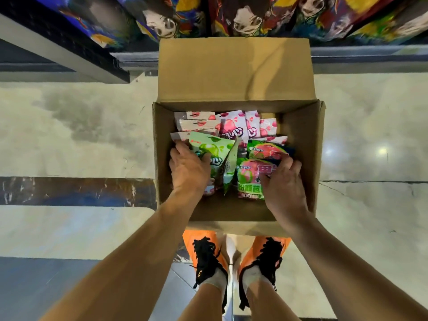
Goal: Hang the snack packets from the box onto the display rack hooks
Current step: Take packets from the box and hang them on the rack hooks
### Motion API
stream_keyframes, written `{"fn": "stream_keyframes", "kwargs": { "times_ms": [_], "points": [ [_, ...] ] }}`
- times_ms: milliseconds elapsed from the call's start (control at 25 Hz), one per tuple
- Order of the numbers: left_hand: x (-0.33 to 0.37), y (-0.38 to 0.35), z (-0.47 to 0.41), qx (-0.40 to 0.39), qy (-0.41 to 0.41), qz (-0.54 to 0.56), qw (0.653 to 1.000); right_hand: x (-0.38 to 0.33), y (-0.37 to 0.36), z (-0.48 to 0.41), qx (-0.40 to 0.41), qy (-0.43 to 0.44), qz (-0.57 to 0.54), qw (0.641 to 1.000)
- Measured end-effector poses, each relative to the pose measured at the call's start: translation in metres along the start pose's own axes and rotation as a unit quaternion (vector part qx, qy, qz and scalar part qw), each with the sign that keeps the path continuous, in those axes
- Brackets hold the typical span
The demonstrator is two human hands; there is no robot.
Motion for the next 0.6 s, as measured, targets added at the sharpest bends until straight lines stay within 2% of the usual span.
{"fn": "stream_keyframes", "kwargs": {
  "times_ms": [160, 320, 480, 600],
  "points": [
    [-0.005, 0.000, -0.003, 0.006, -0.009, 0.012, 1.000, 0.002, -0.002, 0.001, 0.024, 0.020, 0.012, 0.999],
    [-0.010, 0.011, 0.008, 0.004, -0.027, 0.084, 0.996, 0.003, 0.008, 0.013, 0.051, 0.034, 0.037, 0.997],
    [-0.002, 0.037, 0.029, 0.014, -0.031, 0.091, 0.995, 0.000, 0.031, 0.032, 0.078, 0.047, 0.032, 0.995],
    [0.008, 0.067, 0.050, 0.018, -0.043, 0.178, 0.983, -0.003, 0.063, 0.050, 0.119, 0.059, -0.015, 0.991]
  ]
}}
Point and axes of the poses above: each hand's wrist, its own z-axis away from the middle knuckle, its own y-axis out of the back of the hand, x = y × z, the point moved 5 cm from there along -z, towards the middle knuckle, and after that the axes turned 6 degrees about z, right-handed, at the moved point
